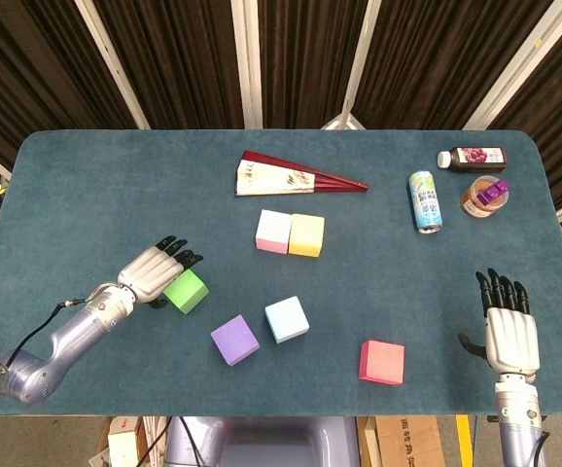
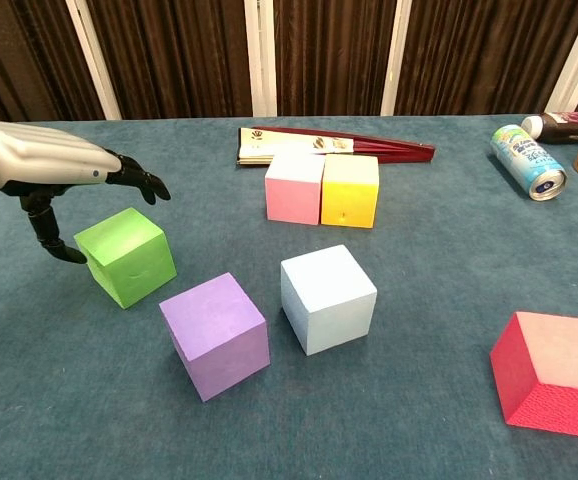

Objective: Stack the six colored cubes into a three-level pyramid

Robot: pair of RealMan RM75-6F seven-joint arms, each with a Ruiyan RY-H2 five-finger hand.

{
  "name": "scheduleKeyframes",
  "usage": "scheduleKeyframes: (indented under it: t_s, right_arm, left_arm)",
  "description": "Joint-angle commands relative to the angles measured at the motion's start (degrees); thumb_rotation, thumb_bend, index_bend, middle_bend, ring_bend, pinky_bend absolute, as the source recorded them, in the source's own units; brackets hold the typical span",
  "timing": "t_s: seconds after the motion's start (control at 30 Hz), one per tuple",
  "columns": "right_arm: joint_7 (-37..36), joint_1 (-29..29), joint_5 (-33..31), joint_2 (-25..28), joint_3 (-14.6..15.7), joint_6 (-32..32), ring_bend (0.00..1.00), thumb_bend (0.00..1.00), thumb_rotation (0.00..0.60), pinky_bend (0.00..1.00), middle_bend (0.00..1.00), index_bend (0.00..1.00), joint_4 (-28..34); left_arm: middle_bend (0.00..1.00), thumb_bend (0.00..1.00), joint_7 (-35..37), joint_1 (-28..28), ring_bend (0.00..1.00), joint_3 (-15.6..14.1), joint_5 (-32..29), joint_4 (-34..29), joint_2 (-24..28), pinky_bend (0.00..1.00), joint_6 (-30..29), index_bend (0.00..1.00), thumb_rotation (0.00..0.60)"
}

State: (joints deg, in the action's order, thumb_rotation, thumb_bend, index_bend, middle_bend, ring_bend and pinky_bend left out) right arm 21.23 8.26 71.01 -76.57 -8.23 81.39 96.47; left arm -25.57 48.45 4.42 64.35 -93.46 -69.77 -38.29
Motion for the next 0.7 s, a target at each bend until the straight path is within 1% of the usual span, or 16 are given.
scheduleKeyframes:
  t_s: [0.03,0.17,0.37,0.7]
  right_arm:
    - [-0.1,0.1,-0.2,0.0,-0.1,0.0,0.00,0.20,0.600,0.00,0.02,0.02,-0.1]
    - [-0.3,0.1,-0.3,-0.2,-0.2,-0.1,0.00,0.20,0.600,0.00,0.02,0.02,-0.2]
    - [-0.7,0.4,-1.1,-0.1,-0.2,-1.1,0.00,0.20,0.600,0.00,0.02,0.02,-0.5]
    - [-1.1,0.5,-1.9,-0.2,-0.4,-1.1,0.00,0.20,0.600,0.00,0.02,0.02,-0.5]
  left_arm:
    - [0.13,0.36,0.5,0.5,0.00,0.0,-0.9,0.0,-0.4,0.00,0.1,0.12,0.600]
    - [0.13,0.38,0.3,1.2,0.00,-0.5,-1.7,0.0,-0.3,0.00,0.8,0.12,0.600]
    - [0.12,0.38,-0.4,2.2,0.00,-1.3,-3.4,-0.4,-0.2,0.00,1.1,0.10,0.600]
    - [0.15,0.38,-1.0,3.1,0.00,-2.4,-4.6,-1.0,0.1,0.00,0.1,0.11,0.600]
